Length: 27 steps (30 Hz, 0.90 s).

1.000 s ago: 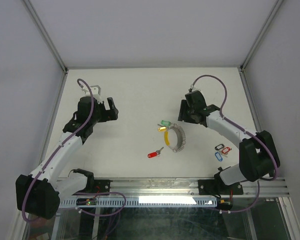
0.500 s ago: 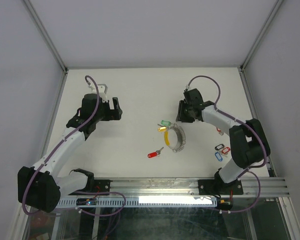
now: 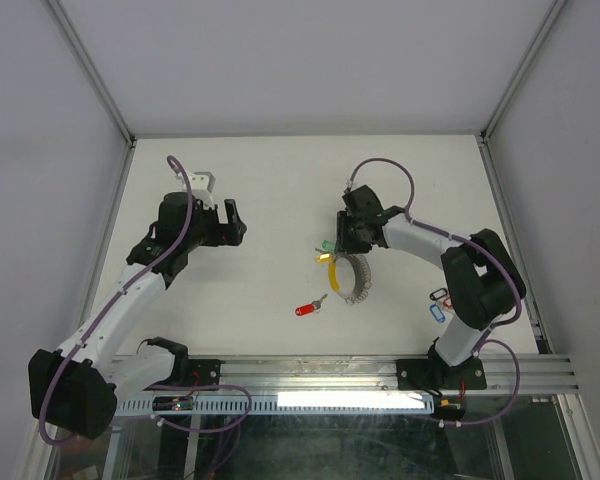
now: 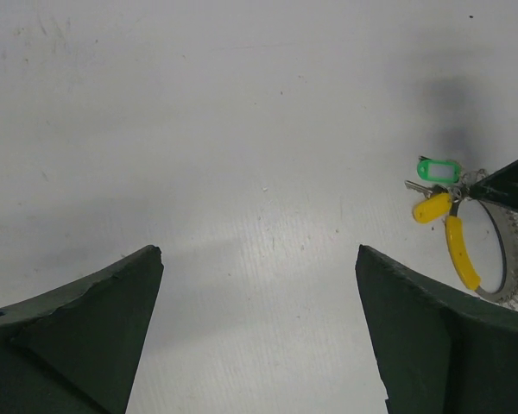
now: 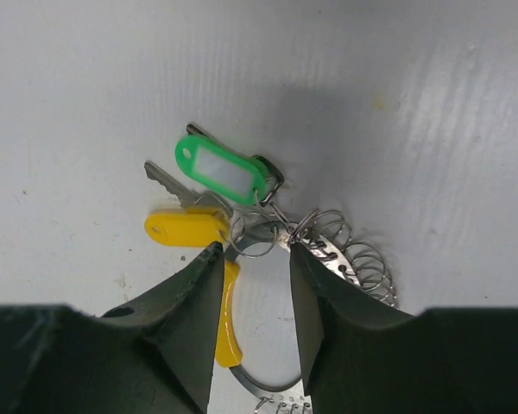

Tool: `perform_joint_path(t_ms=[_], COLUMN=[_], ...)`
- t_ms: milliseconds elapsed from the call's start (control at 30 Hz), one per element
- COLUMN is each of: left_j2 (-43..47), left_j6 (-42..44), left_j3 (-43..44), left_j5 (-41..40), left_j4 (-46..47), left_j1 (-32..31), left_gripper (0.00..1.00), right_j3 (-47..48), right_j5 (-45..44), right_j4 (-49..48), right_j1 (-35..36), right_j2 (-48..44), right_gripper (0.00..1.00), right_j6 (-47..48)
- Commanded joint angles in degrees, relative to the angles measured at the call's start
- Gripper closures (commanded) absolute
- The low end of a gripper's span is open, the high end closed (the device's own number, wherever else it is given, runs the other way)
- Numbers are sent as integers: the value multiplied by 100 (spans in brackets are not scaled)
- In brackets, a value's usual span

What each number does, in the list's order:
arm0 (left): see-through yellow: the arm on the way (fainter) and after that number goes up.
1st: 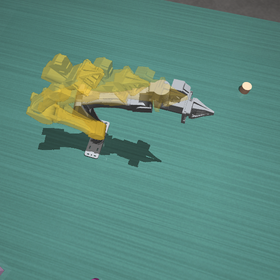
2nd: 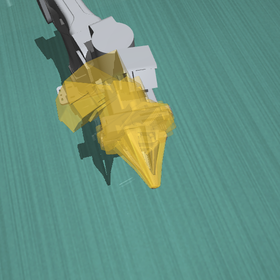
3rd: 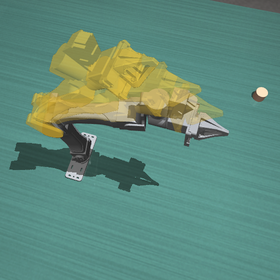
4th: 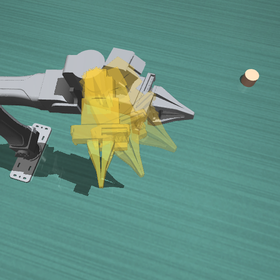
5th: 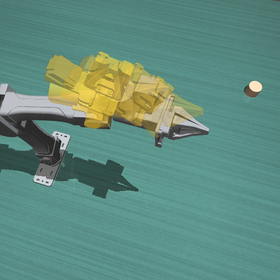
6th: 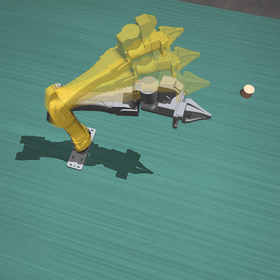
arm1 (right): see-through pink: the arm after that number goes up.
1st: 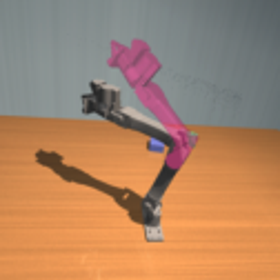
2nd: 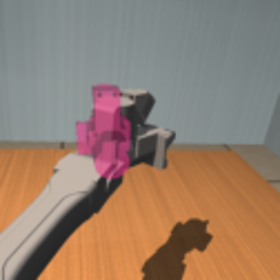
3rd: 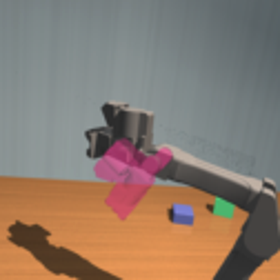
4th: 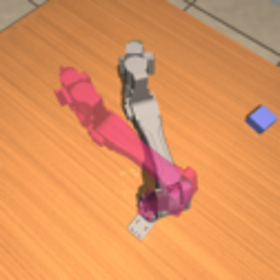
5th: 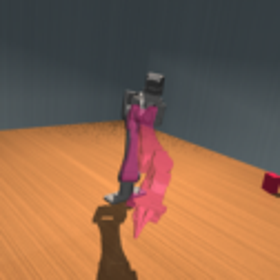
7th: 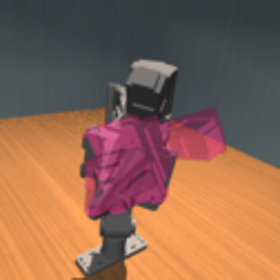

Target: Put the keys on the keyring

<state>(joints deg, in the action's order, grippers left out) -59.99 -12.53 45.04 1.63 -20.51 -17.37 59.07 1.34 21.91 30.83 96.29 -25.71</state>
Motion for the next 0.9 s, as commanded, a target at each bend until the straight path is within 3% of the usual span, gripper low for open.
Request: perform_joint_path(t_ms=[0,367,633,867], left_j2=[369,544,725,629], left_j6=[90,148,193,210], left_j3=[-47,-13,12,16], left_j5=[65,-109,-369,-358], left_j4=[145,101,36,39], left_j1=[-98,-130,-127,-128], left_gripper=[7,8,8,8], right_j3=[409,736,894,1240], right_j5=[-552,-1746,-1854,-1563], right_j4=[54,608,565,722], right_j1=[276,459,440,148], right_j2=[154,340,328,506], right_gripper=[62,67,56,62], right_j6=[-180,-199,-70,49])
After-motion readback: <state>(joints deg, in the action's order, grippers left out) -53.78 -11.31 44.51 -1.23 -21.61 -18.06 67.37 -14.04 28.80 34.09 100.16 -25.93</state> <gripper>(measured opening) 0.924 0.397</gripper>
